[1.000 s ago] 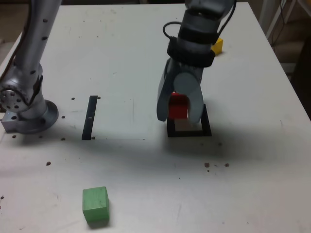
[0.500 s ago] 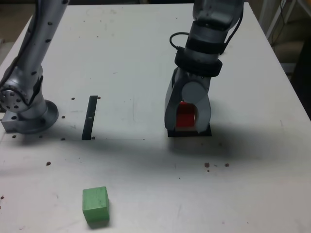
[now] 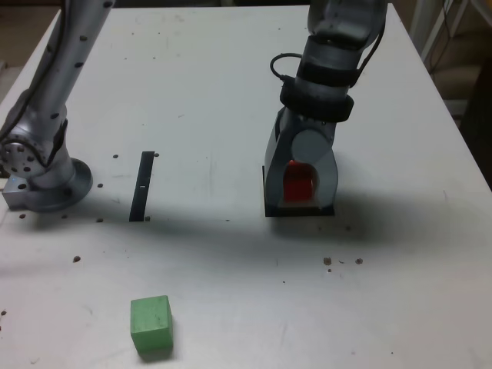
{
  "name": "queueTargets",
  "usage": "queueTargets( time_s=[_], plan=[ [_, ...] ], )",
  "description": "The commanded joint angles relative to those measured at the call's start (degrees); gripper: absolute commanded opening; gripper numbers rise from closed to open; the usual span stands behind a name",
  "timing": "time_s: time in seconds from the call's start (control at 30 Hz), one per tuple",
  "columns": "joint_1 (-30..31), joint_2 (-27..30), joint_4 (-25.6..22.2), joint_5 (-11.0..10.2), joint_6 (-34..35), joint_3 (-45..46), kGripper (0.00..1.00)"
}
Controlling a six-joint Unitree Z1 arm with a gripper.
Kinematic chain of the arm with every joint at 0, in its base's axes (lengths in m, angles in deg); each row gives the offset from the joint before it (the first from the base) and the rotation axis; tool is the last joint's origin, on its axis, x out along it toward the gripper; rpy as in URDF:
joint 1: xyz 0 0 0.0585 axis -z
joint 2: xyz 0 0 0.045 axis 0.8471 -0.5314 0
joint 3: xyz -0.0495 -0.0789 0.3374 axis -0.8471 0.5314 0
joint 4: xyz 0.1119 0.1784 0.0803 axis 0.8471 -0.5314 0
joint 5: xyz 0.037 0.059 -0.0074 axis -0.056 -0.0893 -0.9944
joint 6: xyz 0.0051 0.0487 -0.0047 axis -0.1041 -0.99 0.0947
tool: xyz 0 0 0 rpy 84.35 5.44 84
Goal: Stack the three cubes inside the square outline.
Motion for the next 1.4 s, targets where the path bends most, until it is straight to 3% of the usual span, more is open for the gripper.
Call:
queueTargets(
  time_s=[0.0, 0.07, 0.37, 0.83, 1.37],
  plan=[
    [-0.1, -0.2, 0.2, -0.2, -0.1, 0.1, 0.95],
    [-0.1, -0.1, 0.3, -0.3, -0.1, 0.2, 0.99],
    [-0.1, 2.0, 0.9, -1.1, -0.1, 1.5, 1.00],
    [-1.5, 7.6, 0.2, -7.4, -0.4, 3.4, 1.00],
    [-7.3, 10.2, 0.1, -9.3, -5.6, 5.5, 1.00]
  ],
)
